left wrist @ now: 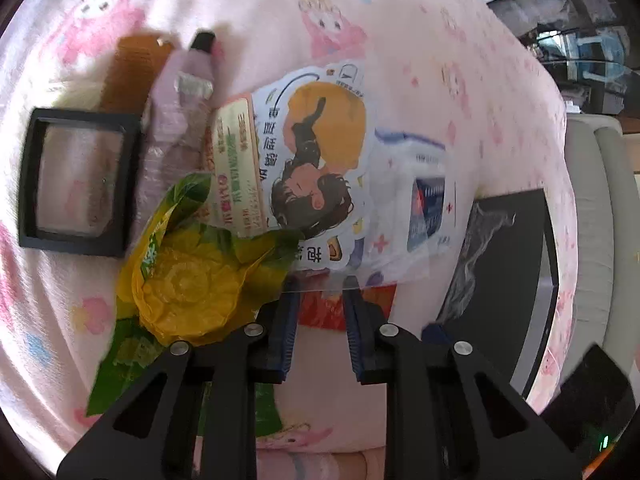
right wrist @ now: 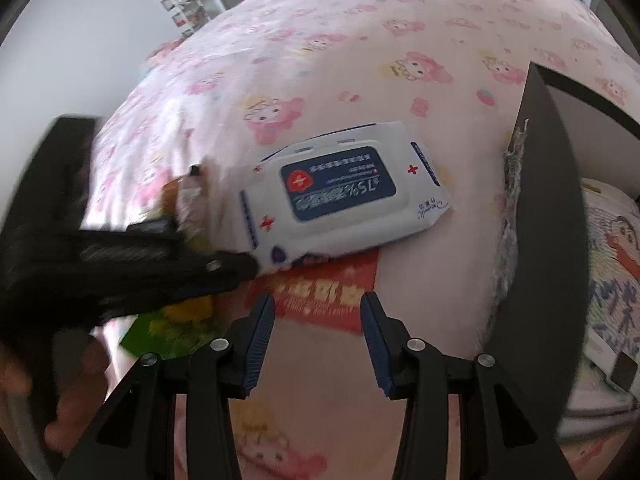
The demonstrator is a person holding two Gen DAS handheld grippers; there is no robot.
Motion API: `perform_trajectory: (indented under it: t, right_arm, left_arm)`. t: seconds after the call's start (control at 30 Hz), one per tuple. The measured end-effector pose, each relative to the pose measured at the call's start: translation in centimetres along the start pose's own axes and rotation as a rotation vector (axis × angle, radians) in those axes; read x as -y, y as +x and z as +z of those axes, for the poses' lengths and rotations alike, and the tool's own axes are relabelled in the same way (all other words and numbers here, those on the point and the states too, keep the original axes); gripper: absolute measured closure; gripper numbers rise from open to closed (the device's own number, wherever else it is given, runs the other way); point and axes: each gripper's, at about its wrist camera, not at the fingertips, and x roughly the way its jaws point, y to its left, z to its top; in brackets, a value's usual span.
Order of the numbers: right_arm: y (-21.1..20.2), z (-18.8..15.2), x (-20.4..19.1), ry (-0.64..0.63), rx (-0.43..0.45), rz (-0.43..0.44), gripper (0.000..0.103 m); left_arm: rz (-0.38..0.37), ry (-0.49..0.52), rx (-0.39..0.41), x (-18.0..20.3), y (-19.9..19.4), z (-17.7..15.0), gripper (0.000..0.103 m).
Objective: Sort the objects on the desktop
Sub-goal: 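Move the left tool back over the item pile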
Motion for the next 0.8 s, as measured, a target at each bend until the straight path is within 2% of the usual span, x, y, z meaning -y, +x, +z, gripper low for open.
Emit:
perform_trajectory:
  t: [0.07, 0.13, 0.23, 0.33, 0.37, 0.47, 0.6, 0.67, 0.73, 0.77, 0.8]
  right_arm:
    - [0.8, 0.7, 0.1, 0.015, 0.006, -0.014, 0.063]
    - [1.3, 1.2, 0.3, 0.028, 0.008, -0.022, 0.063]
    - [2.1, 1.6, 0.7, 0.047, -0.001, -0.029, 0.063]
    - [2.3, 1.5, 0.9, 0.056, -0.007, -0.031, 0.063]
    - [2.3, 1.3, 1.0, 0.055, -0.008, -0.031, 0.063]
    - [1.9, 0.5, 1.0, 0.05, -0.015, -0.022, 0.063]
    - [0.9, -0.8, 0.9, 0.041, -0.023, -0.003, 0.063]
    - [0.1, -1.5, 0.8, 0.026, -0.023, 0.004, 0.063]
    - [-0.5, -1.8, 0.5, 0.008, -0.018, 0.008, 0.063]
    - [-0.7, -1.9, 0.4, -0.002, -0.015, 0.007, 0.063]
    - [-0.8, -2.0, 0.2, -0.012, -0.013, 0.004, 0.063]
  left_arm:
    - [-0.02, 0.003, 0.046, 0.0, -0.7, -0.1, 0.082]
    - [-0.04, 0.001, 0.056, 0.0, -0.5, -0.1, 0.082]
    - [-0.063, -0.004, 0.015, -0.1, 0.9, -0.4, 0.083]
    - [-0.054, -0.009, 0.016, -0.2, 1.3, -0.4, 0.1]
    - [-0.05, -0.009, 0.028, -0.2, 1.0, -0.5, 0.102]
    - [-0.065, 0.005, 0.072, 0.0, -0.4, -1.0, 0.103]
    - [-0.066, 0.019, 0.167, -0.3, -4.6, -3.4, 0.103]
    - [-0.031, 0.031, 0.247, -0.9, -7.4, -4.2, 0.103]
    - [0.06, 0.028, 0.35, -1.8, -9.7, -5.4, 0.103]
    - [0.074, 0.017, 0.362, -2.1, -10.0, -5.4, 0.103]
    - [0.028, 0.002, 0.336, -2.5, -9.6, -5.3, 0.103]
